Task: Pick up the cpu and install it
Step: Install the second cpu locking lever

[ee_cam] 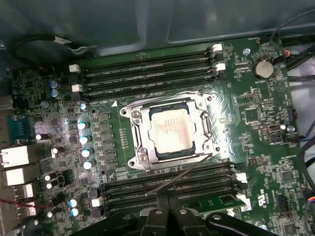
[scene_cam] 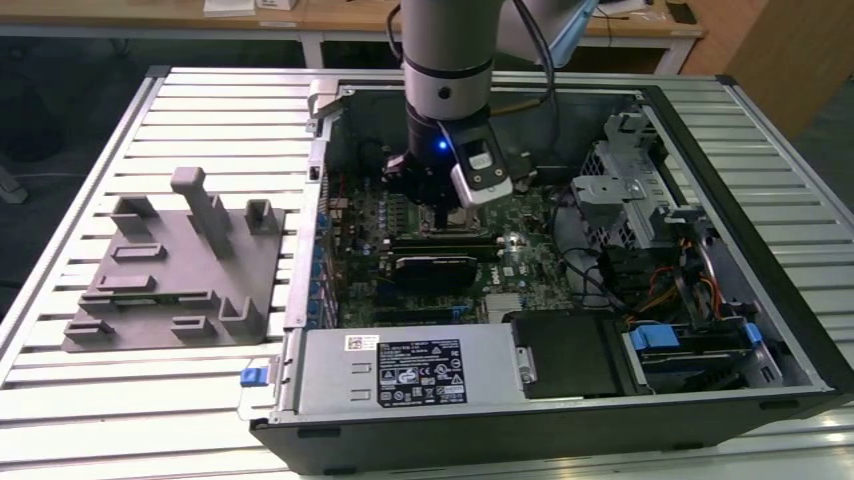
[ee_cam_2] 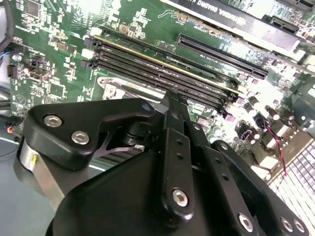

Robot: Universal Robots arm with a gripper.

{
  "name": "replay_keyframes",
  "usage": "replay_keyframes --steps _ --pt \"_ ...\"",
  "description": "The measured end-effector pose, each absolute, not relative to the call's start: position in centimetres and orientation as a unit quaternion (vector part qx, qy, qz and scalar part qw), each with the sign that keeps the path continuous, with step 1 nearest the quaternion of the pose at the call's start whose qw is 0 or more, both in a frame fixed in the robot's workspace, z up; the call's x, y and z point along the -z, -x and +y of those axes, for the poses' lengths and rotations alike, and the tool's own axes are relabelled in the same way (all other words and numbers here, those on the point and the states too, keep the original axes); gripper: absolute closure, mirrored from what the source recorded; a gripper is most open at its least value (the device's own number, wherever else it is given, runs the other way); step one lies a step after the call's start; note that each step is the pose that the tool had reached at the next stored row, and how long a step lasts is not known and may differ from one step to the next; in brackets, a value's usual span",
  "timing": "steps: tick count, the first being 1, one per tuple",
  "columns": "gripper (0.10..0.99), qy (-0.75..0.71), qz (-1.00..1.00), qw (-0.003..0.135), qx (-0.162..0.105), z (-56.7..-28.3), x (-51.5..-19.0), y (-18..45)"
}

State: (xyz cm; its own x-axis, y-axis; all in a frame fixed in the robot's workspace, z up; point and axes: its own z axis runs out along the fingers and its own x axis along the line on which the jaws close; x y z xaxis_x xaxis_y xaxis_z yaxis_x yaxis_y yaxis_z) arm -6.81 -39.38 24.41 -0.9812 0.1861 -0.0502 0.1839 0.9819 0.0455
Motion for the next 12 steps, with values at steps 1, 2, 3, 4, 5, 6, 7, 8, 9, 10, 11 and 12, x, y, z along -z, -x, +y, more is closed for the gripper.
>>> replay_keyframes --steps 1,2,3,4,5,6,7,8,9,10,11,12 --pt "0.98 -0.093 0.995 0.027 -0.02 -39.38 -24.58 6.79" --pt "0.98 -0.093 0.995 0.027 -0.02 -39.38 -24.75 6.78" --pt "0.98 -0.093 0.995 0.027 -0.02 -39.38 -24.84 6.78" --pt "0.98 -0.093 0.995 0.027 -0.021 -39.38 -24.85 6.78" --pt "0.98 -0.093 0.995 0.027 -0.023 -39.38 -24.85 6.77" --pt "0.98 -0.092 0.995 0.027 -0.025 -39.39 -24.85 6.77" --pt "0.98 -0.091 0.995 0.026 -0.027 -39.39 -24.85 6.77" --pt "0.98 -0.089 0.995 0.026 -0.029 -39.4 -24.81 6.78" --pt "0.98 -0.087 0.995 0.026 -0.03 -39.4 -24.75 6.77" --pt "0.98 -0.085 0.996 0.026 -0.031 -39.41 -24.66 6.77" --pt "0.98 -0.083 0.996 0.025 -0.032 -39.44 -24.54 6.77" --pt "0.98 -0.081 0.996 0.025 -0.032 -39.48 -24.41 6.78"
